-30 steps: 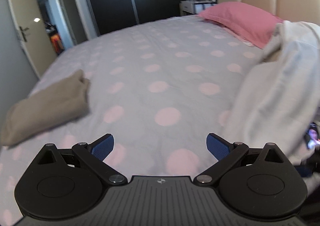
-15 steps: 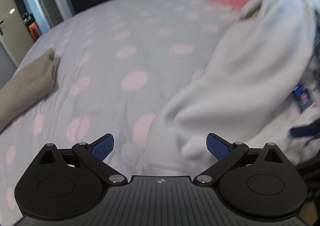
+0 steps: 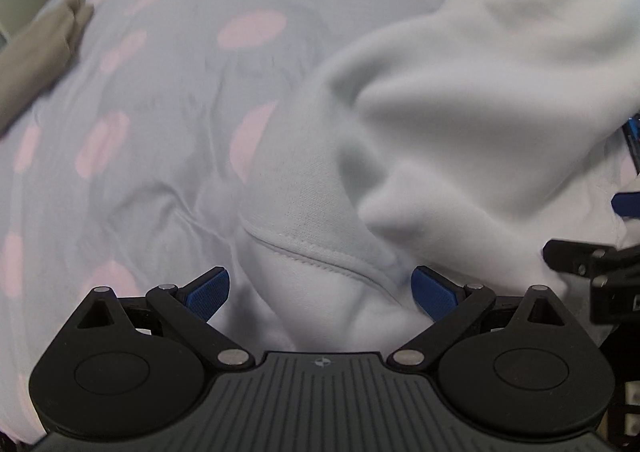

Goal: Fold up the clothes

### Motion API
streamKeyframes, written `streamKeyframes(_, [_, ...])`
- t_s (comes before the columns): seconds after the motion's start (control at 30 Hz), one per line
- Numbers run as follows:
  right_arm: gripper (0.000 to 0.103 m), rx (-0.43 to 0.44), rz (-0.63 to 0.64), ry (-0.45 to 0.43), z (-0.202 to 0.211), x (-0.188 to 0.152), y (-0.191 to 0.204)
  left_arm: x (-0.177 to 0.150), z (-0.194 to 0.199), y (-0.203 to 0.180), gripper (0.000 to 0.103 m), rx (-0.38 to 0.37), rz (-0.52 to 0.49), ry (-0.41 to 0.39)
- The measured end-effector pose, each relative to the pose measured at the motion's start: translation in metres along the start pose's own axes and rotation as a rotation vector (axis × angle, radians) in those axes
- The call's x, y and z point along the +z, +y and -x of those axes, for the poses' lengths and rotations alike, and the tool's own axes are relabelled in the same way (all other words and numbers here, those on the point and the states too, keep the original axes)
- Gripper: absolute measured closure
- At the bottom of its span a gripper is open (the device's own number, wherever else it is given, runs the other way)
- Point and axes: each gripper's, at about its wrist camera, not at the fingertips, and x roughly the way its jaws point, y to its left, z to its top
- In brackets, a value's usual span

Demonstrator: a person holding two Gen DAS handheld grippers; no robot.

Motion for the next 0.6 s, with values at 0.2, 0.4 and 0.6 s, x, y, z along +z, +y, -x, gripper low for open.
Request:
streamKeyframes(0.2, [0.03, -0.007, 0.079, -0.021, -0.003, -0.005, 0.005, 0.0, 0.003, 0.004, 0.029, -0.07, 0.03, 0.001])
streamKeyframes(0.4, [0.082, -0.017, 0.097, -0.057, 0.011, -0.008, 0.006, -0.005, 0.018, 0.011, 0.071, -0.085, 0.08, -0.033])
streamKeyframes(0.6, [0.088, 0.074, 0.185, -0.173, 0.061, -0.01, 0.03, -0.002, 0.053, 0.031, 0.087, -0.084, 0.164, -0.088])
